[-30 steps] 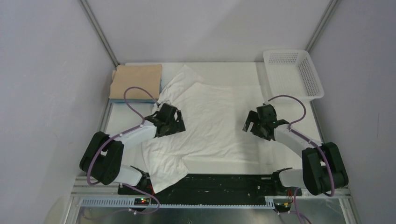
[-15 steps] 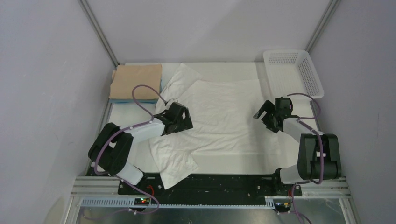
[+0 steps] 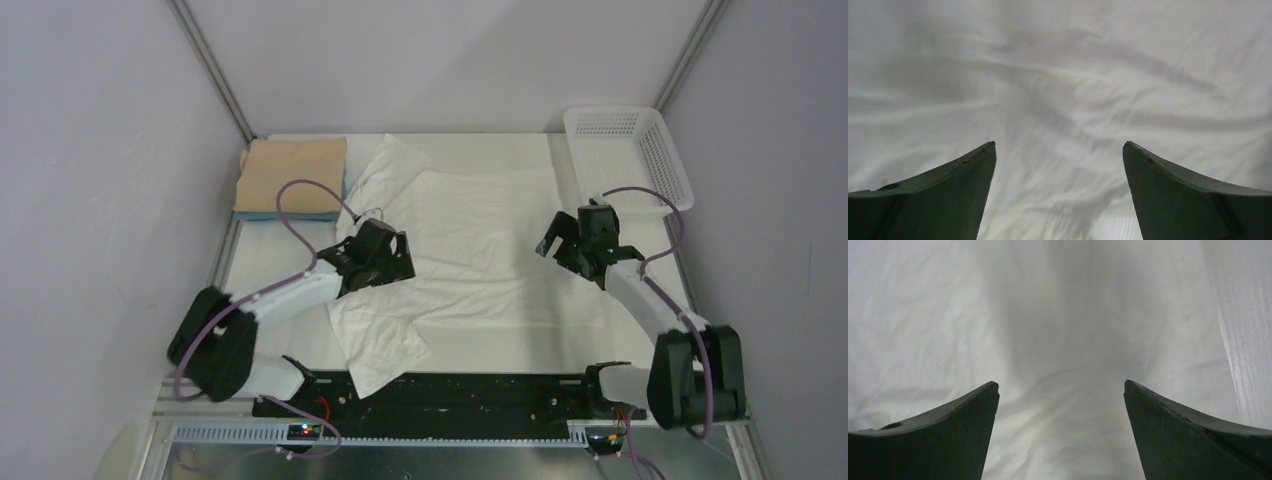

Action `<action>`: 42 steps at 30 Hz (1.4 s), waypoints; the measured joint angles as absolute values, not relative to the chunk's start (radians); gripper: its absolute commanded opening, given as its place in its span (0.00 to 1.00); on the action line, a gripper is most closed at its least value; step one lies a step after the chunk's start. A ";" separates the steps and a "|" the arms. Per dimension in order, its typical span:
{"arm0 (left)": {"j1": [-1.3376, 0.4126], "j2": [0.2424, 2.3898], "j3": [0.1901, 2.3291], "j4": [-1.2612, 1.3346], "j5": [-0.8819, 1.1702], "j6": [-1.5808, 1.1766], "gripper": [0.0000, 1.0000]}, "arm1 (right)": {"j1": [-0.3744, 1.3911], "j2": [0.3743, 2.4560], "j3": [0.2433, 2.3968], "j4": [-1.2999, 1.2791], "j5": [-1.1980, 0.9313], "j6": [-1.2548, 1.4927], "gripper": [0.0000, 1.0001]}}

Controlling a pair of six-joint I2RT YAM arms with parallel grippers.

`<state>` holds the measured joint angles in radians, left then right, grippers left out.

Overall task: Fold and stack the t-shirts
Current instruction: Flatten out the tshirt, then grab the side of the flattened tshirt closest away from the robot with both arms

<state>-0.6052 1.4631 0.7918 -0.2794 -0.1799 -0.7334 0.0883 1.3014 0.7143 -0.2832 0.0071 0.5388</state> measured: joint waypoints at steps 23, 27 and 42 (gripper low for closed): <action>-1.289 0.963 0.543 -0.933 -0.236 -1.127 0.63 | 0.007 0.758 0.578 -0.686 0.204 0.652 0.99; -1.290 0.992 0.518 -0.956 -0.227 -1.155 0.58 | -0.023 0.737 0.551 -0.691 0.197 0.655 1.00; -1.306 1.093 0.521 -0.858 -0.195 -1.150 0.00 | -0.056 0.501 0.453 -0.736 0.223 0.788 0.99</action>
